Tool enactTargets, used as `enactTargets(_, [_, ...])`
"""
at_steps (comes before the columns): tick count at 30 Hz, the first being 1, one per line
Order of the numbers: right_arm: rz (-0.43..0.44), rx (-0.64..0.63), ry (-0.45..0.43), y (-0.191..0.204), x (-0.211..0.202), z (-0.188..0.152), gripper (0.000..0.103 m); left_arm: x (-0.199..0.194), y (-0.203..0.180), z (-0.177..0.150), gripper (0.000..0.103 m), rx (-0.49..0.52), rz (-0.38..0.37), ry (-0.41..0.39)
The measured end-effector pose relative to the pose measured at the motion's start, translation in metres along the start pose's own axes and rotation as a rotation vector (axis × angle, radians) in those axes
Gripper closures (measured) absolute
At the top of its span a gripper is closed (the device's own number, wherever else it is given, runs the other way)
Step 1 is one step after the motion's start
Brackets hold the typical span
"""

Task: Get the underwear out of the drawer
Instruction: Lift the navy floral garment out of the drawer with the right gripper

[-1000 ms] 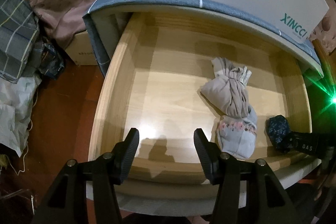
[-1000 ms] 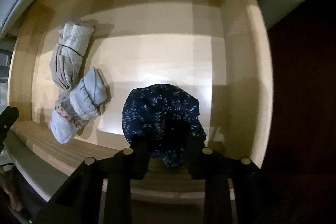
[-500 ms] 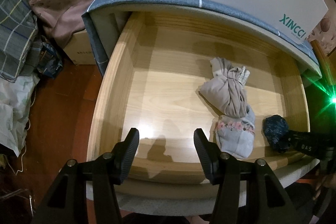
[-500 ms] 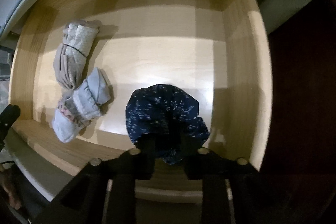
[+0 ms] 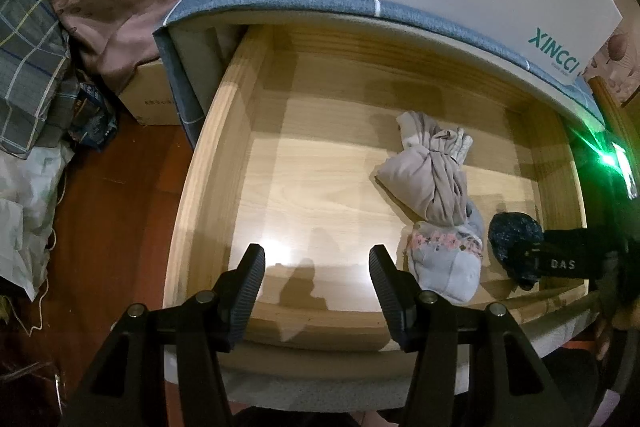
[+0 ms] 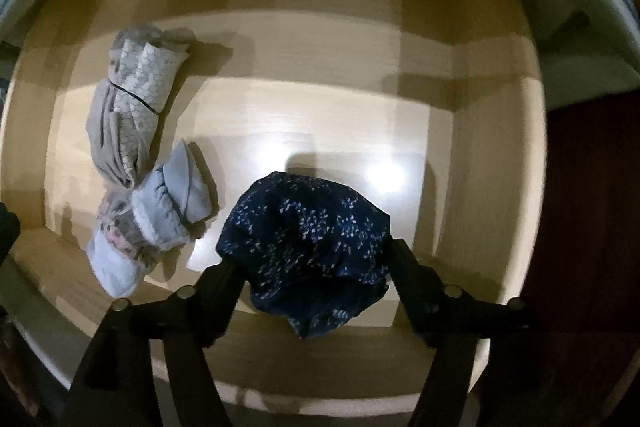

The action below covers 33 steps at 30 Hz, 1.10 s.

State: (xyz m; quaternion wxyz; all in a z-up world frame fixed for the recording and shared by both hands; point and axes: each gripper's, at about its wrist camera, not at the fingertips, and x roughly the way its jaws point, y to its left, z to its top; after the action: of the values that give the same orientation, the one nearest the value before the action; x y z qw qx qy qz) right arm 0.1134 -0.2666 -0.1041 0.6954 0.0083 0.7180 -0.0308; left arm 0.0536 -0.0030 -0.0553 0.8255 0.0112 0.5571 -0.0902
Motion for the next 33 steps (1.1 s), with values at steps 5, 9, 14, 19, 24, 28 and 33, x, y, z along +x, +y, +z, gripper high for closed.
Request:
enactTargets(5, [-0.016, -0.014, 0.049, 0.001, 0.009, 0.016, 0.030, 0.000, -0.001, 0.000, 0.048, 0.007, 0.000, 0.005])
enactTargets(9, [0.007, -0.024, 0.091, 0.003, 0.021, 0.031, 0.030, 0.000, -0.001, 0.001, 0.048, 0.007, 0.000, 0.005])
enactTargets(14, [0.029, -0.024, 0.128, -0.003, 0.030, 0.033, 0.049, 0.000, -0.002, 0.001, 0.048, 0.010, 0.000, 0.006])
enactTargets(19, [0.048, -0.015, 0.094, 0.002, 0.025, 0.031, 0.065, 0.001, -0.003, 0.001, 0.048, 0.009, 0.003, 0.009])
enactTargets(24, [0.018, -0.018, 0.060, 0.015, 0.023, 0.025, 0.072, 0.002, -0.003, 0.001, 0.048, 0.011, 0.007, 0.008])
enactTargets(28, [0.006, -0.013, 0.028, 0.020, 0.014, 0.017, 0.073, 0.002, -0.003, 0.001, 0.048, 0.011, 0.005, 0.010])
enactTargets(33, [-0.015, 0.007, -0.041, 0.017, -0.007, 0.008, 0.073, 0.002, -0.003, 0.001, 0.048, 0.014, 0.010, 0.010])
